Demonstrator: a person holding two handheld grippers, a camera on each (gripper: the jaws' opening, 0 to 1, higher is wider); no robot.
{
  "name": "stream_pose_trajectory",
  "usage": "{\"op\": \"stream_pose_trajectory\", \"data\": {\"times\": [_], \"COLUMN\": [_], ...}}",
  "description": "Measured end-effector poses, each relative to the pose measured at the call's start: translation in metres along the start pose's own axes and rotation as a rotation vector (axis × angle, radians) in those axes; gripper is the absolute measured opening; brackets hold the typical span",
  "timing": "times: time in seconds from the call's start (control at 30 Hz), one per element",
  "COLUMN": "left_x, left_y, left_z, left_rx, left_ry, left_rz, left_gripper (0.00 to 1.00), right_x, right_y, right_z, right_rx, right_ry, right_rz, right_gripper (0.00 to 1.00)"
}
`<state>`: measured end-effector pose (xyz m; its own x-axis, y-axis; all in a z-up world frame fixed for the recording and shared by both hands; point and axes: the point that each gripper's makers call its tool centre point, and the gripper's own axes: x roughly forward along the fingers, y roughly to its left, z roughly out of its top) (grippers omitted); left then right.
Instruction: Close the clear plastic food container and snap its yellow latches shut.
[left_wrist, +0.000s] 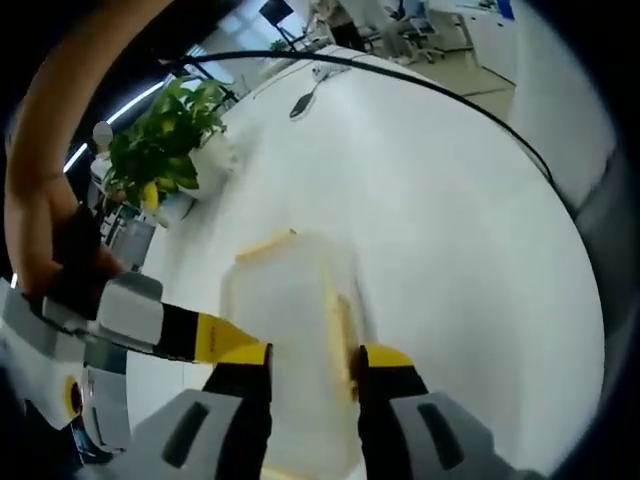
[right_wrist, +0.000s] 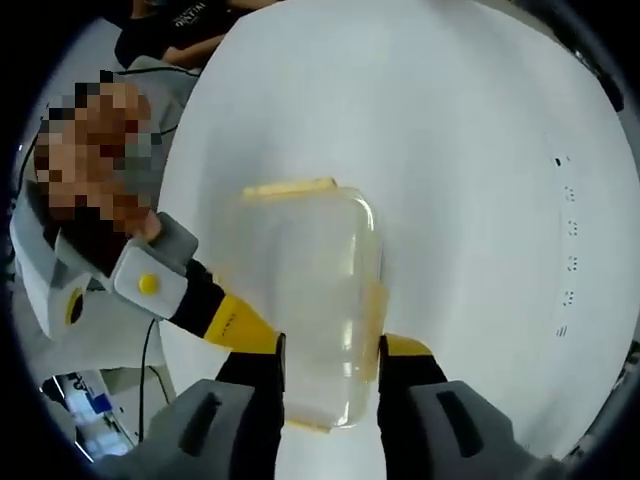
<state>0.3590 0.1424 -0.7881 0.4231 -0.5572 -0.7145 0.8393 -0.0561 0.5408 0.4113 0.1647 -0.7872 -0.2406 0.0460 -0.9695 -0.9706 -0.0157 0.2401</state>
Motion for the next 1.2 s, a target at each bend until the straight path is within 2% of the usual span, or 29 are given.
{"op": "stream_pose_trajectory", "data": {"times": [0.1,0.2,0.27,0.3,0.37,0.5,0.57,0.6,0.67,0.73,0.83,0.9,0.93,0.97,1.0,1.03,1.07,1.1,1.13,1.17,1.2], "left_x": [-0.001,-0.002,-0.003,-0.003,-0.003,-0.003,-0.003,-0.003,-0.005,-0.004,-0.006,-0.007,-0.009,-0.011,-0.013,-0.018,-0.022,-0.027,-0.035,-0.038,-0.046], "left_y": [0.0,0.002,0.004,0.006,0.005,0.001,-0.003,-0.007,-0.009,-0.008,-0.006,-0.003,0.0,0.0,0.0,0.001,0.003,0.007,0.019,0.022,0.03], "left_z": [0.001,0.002,0.004,0.004,0.004,0.003,0.003,0.002,0.001,0.004,0.007,0.002,-0.001,0.0,0.004,0.012,0.019,0.024,0.028,0.028,0.029], "left_rx": [0.011,0.001,-0.101,-0.113,-0.1,-0.049,-0.033,-0.013,-0.021,-0.066,-0.163,-0.192,-0.232,-0.287,-0.386,-0.532,-0.592,-0.621,-0.622,-0.615,-0.598], "left_ry": [0.006,0.015,0.0,-0.005,-0.005,0.002,0.015,0.019,0.006,-0.017,-0.042,-0.024,-0.007,-0.018,-0.046,-0.09,-0.135,-0.177,-0.231,-0.246,-0.275], "left_rz": [0.021,0.019,0.021,0.021,0.026,0.046,0.044,0.02,0.019,0.032,0.046,0.073,0.094,0.088,0.082,0.062,0.045,0.048,0.096,0.114,0.166], "left_gripper": [0.27,0.28,0.27,0.27,0.27,0.3,0.35,0.38,0.43,0.44,0.44,0.43,0.42,0.41,0.39,0.35,0.32,0.31,0.32,0.33,0.34], "right_x": [-0.004,-0.007,-0.01,-0.01,-0.013,-0.016,-0.018,-0.018,-0.018,-0.019,-0.021,-0.025,-0.028,-0.027,-0.024,-0.02,-0.021,-0.023,-0.027,-0.029,-0.031], "right_y": [-0.002,-0.001,-0.003,-0.006,-0.016,-0.015,-0.006,-0.007,-0.01,-0.009,-0.008,-0.011,-0.012,-0.01,-0.005,0.003,0.003,0.004,0.003,0.005,0.006], "right_z": [-0.001,0.001,-0.002,0.0,0.002,-0.004,-0.013,-0.011,-0.009,-0.009,-0.015,-0.016,-0.016,-0.017,-0.02,-0.023,-0.023,-0.023,-0.023,-0.025,-0.026], "right_rx": [0.009,0.015,0.051,0.092,0.111,0.148,0.169,0.181,0.209,0.207,0.265,0.25,0.224,0.224,0.252,0.305,0.289,0.289,0.292,0.294,0.29], "right_ry": [-0.028,-0.077,-0.126,-0.157,-0.203,-0.278,-0.311,-0.336,-0.371,-0.4,-0.462,-0.483,-0.498,-0.515,-0.511,-0.507,-0.51,-0.522,-0.556,-0.558,-0.576], "right_rz": [-0.024,-0.082,-0.128,-0.151,-0.186,-0.264,-0.295,-0.311,-0.338,-0.365,-0.412,-0.473,-0.516,-0.53,-0.503,-0.458,-0.458,-0.47,-0.501,-0.509,-0.522], "right_gripper": [0.33,0.34,0.34,0.34,0.34,0.34,0.34,0.33,0.33,0.33,0.34,0.38,0.41,0.41,0.39,0.38,0.4,0.45,0.49,0.5,0.49]}}
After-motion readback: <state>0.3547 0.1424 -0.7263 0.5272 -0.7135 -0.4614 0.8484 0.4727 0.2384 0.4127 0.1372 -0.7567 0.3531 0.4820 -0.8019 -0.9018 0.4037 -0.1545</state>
